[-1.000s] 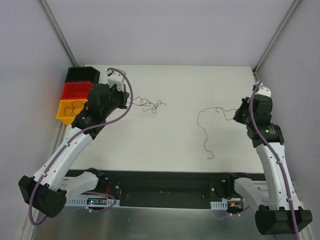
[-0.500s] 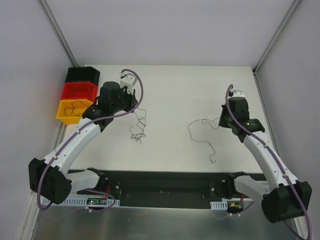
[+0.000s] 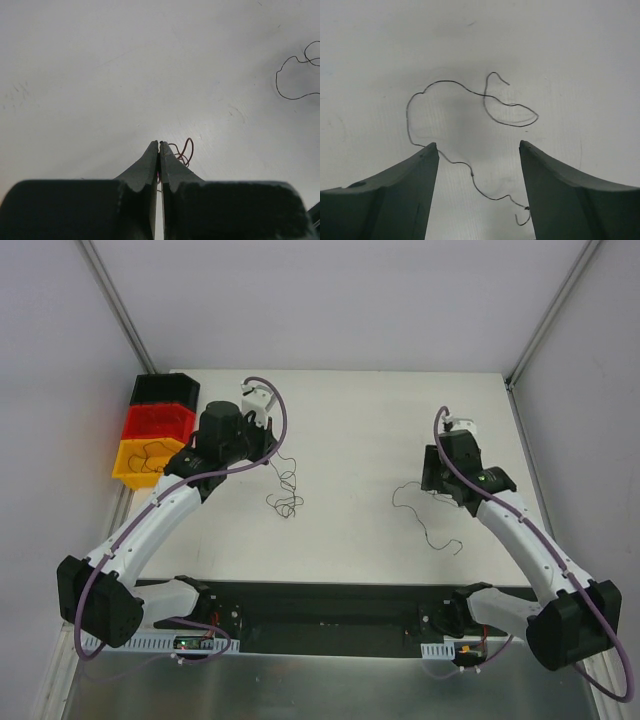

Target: Untangle the cables

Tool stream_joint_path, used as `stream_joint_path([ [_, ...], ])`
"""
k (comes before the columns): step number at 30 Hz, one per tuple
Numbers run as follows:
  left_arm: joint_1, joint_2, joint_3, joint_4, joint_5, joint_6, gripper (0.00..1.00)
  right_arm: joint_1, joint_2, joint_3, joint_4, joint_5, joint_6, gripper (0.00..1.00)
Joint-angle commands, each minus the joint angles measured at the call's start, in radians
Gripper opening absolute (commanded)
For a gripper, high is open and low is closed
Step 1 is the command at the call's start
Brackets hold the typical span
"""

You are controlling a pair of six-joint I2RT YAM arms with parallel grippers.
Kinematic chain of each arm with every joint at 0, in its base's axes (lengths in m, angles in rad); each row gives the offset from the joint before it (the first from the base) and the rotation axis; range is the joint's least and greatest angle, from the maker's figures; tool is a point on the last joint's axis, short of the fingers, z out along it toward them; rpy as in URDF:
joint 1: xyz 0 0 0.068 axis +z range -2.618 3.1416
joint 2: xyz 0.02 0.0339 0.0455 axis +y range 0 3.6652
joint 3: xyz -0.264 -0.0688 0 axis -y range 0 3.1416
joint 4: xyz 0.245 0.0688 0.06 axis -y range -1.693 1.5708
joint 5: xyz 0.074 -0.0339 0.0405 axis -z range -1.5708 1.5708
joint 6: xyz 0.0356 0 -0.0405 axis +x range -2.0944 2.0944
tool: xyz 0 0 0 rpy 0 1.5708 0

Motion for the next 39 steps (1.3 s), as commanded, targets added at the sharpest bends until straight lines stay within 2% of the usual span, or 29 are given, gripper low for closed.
stream_joint_path([
  [1, -0.009, -0.029, 0.037, 0.003, 0.015, -0.018, 0.0, 0.09, 0.015, 0.066, 0.064, -0.052, -0.006, 0.7],
  [4, -0.014, -0.02, 0.039, 0.001, 0.017, -0.029, 0.0, 0.136, 0.031, 0.051, 0.159, -0.187, -0.006, 0.75],
  [8, -0.015, -0.002, 0.033, -0.005, -0.028, -0.095, 0.1, 0.159, 0.058, 0.029, 0.241, -0.313, -0.002, 0.76],
  [12, -0.014, 0.029, 0.031, -0.108, -0.12, -0.242, 0.11, 0.165, 0.048, 0.016, 0.238, -0.279, -0.06, 0.76],
  [17, -0.012, 0.063, -0.067, -0.123, -0.072, -0.399, 0.08, 0.167, -0.017, -0.055, 0.298, -0.233, -0.103, 0.77],
  [19, -0.014, 0.074, -0.081, -0.123, -0.022, -0.437, 0.25, 0.165, -0.038, -0.087, 0.328, -0.255, -0.095, 0.77],
  [20, -0.012, 0.078, -0.093, -0.123, -0.012, -0.467, 0.39, 0.165, -0.047, -0.104, 0.344, -0.268, -0.089, 0.77],
  [21, -0.012, 0.089, -0.095, -0.119, -0.012, -0.491, 0.57, 0.167, -0.055, -0.119, 0.356, -0.282, -0.083, 0.77],
  [22, -0.012, 0.113, -0.087, -0.117, 0.006, -0.489, 0.66, 0.165, -0.061, -0.129, 0.362, -0.292, -0.077, 0.77],
  [24, -0.014, 0.191, -0.034, -0.144, 0.095, -0.434, 0.98, 0.167, -0.075, -0.141, 0.37, -0.313, -0.065, 0.77],
  [28, -0.023, 0.418, 0.141, -0.271, 0.15, -0.266, 0.99, 0.167, -0.116, -0.165, 0.388, -0.33, -0.057, 0.78],
  [33, -0.069, 0.655, 0.365, -0.523, 0.013, 0.029, 0.97, 0.164, -0.199, -0.196, 0.405, -0.327, -0.057, 0.79],
  [37, -0.14, 0.713, 0.385, -0.579, -0.118, 0.193, 0.97, 0.165, -0.244, -0.213, 0.417, -0.312, -0.061, 0.81],
  [39, -0.143, 0.73, 0.381, -0.586, -0.126, 0.242, 0.98, 0.164, -0.252, -0.213, 0.421, -0.318, -0.06, 0.81],
])
